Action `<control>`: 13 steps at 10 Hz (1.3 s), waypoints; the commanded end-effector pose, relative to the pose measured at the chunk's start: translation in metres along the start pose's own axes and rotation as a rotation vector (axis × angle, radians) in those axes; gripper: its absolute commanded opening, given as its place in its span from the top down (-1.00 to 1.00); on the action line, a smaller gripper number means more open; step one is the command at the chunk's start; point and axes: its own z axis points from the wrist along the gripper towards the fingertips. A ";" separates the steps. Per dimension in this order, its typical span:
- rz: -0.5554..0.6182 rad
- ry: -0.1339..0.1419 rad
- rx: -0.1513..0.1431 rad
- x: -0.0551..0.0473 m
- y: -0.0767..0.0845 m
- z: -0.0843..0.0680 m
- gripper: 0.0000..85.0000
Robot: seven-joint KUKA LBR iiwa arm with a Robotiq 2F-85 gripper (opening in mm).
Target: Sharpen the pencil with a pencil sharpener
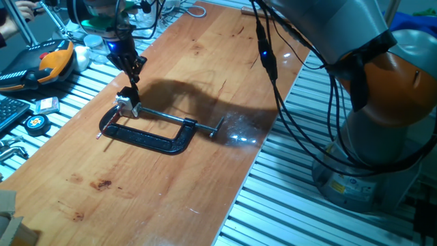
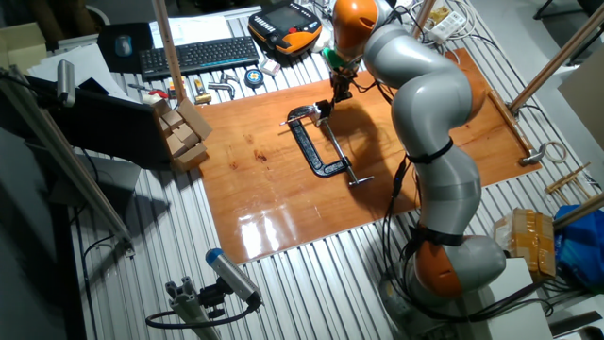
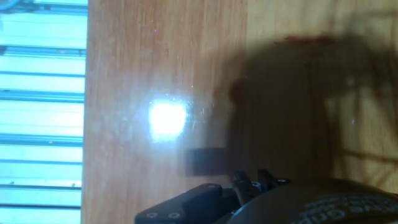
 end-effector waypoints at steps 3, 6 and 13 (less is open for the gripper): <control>-0.003 -0.015 -0.001 0.001 0.004 0.001 1.00; -0.009 -0.025 -0.009 0.000 0.008 0.003 1.00; -0.010 -0.039 0.003 0.001 0.016 0.006 0.20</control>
